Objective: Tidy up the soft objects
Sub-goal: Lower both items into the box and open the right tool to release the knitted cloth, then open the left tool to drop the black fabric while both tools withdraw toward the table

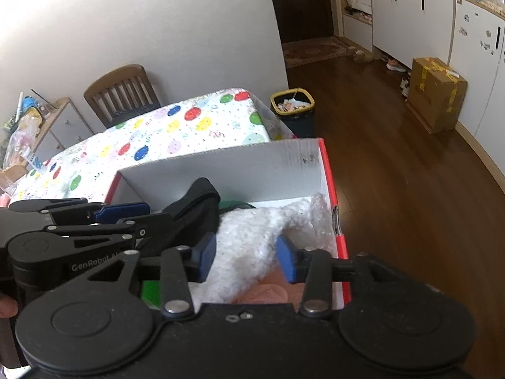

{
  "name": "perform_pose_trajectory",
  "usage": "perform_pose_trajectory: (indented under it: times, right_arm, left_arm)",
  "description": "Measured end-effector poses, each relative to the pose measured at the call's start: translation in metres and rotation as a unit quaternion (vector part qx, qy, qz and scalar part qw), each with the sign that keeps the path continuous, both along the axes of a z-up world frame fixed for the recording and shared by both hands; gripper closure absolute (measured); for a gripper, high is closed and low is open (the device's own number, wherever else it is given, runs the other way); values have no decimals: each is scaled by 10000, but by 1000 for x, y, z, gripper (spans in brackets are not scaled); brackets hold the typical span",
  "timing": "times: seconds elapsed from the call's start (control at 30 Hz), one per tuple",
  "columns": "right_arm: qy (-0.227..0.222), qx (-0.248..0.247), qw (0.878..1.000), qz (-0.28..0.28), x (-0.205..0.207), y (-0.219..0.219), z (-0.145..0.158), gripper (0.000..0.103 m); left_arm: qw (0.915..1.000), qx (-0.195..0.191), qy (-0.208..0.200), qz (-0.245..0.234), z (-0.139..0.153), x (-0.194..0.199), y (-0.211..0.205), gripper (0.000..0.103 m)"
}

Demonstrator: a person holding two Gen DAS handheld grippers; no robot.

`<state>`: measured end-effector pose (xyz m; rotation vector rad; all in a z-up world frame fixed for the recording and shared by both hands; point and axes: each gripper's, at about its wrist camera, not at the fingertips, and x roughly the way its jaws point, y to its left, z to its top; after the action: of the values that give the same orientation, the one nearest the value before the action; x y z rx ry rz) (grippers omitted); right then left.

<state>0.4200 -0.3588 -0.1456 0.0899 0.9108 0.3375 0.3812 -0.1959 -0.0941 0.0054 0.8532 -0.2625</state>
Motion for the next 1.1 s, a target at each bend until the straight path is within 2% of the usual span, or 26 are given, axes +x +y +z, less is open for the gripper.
perform_pose_trajectory:
  times: [0.07, 0.13, 0.17, 0.2, 0.3, 0.43, 0.67, 0.73, 0.8, 0.93, 1.0, 1.1]
  right_arm:
    - [-82, 11, 9999, 72, -4, 1, 5, 52]
    - [-152, 44, 9997, 162, -8, 3, 12, 48]
    - [-193, 64, 9996, 213, -11, 5, 15, 46]
    - [-241, 71, 9993, 272, -13, 7, 19, 44]
    - [-393, 81, 9982, 455, -21, 15, 29, 40]
    - [-513, 167, 9962, 682, -29, 28, 43, 39]
    - [-682, 261, 9920, 1033, -39, 60, 60, 28]
    - [-696, 289, 9907, 1128, -41, 71, 62, 27]
    - [-709, 313, 9896, 1211, -43, 84, 64, 24]
    - [-678, 351, 9876, 1374, -43, 113, 66, 21]
    - [-654, 369, 9866, 1445, -43, 129, 67, 18]
    - [-655, 359, 9852, 1545, -43, 155, 68, 14]
  left_arm:
    - [10000, -61, -33, 25, 4, -4, 4, 73]
    - [9999, -122, -75, 55, 10, -9, 8, 65]
    - [9998, -151, -113, 79, 13, -13, 11, 49]
    - [9996, -176, -175, 107, 17, -17, 14, 37]
    - [9985, -204, -465, 195, 30, -31, 24, 37]
    - [9975, -198, -593, 328, 46, -45, 40, 37]
    - [9945, -331, -772, 626, 66, -75, 81, 36]
    - [9938, -299, -811, 705, 69, -83, 94, 33]
    - [9924, -239, -904, 794, 73, -92, 108, 25]
    - [9891, -222, -1037, 1026, 78, -108, 141, 24]
    - [9872, -138, -1077, 1165, 80, -114, 158, 18]
    - [9844, -191, -1110, 1355, 82, -121, 183, 17]
